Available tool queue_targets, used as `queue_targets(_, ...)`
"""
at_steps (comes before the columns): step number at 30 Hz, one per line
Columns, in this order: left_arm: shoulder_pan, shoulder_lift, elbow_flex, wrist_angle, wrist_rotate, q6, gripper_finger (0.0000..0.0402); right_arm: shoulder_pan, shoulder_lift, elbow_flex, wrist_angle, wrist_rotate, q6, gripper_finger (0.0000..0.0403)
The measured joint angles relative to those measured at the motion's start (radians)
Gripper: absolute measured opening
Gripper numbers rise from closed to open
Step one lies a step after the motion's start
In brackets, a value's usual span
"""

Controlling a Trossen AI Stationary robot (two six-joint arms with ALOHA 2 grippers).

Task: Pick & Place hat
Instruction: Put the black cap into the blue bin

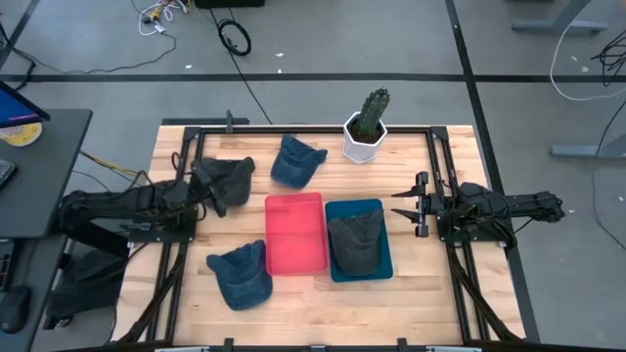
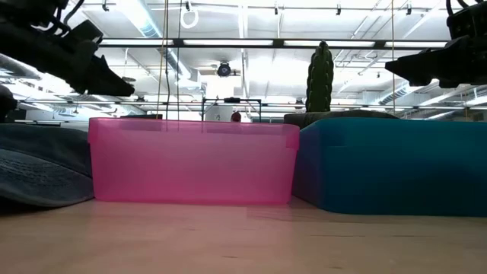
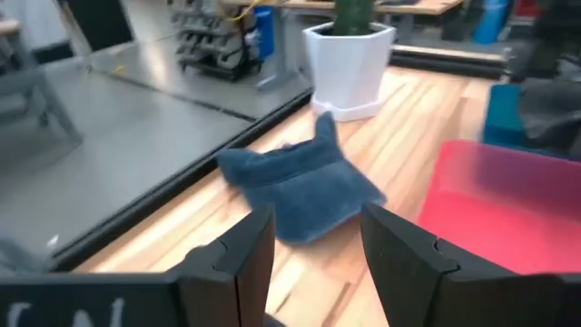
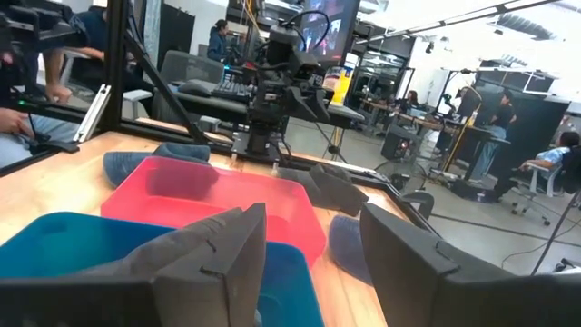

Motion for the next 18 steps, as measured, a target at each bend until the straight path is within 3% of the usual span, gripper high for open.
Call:
queue_targets(9,0.133,0.11,0.09,-0.037,0.037,-0.127,0.017,0.0,0.0,0.0,0.0,0.0,0.001,0.0185)
queue_targets(18,0.279,0.401,0.392,-0.373,0.171,-0.12,0.017,0.0,0.001,0.0,0.0,0.0,0.002,0.0185)
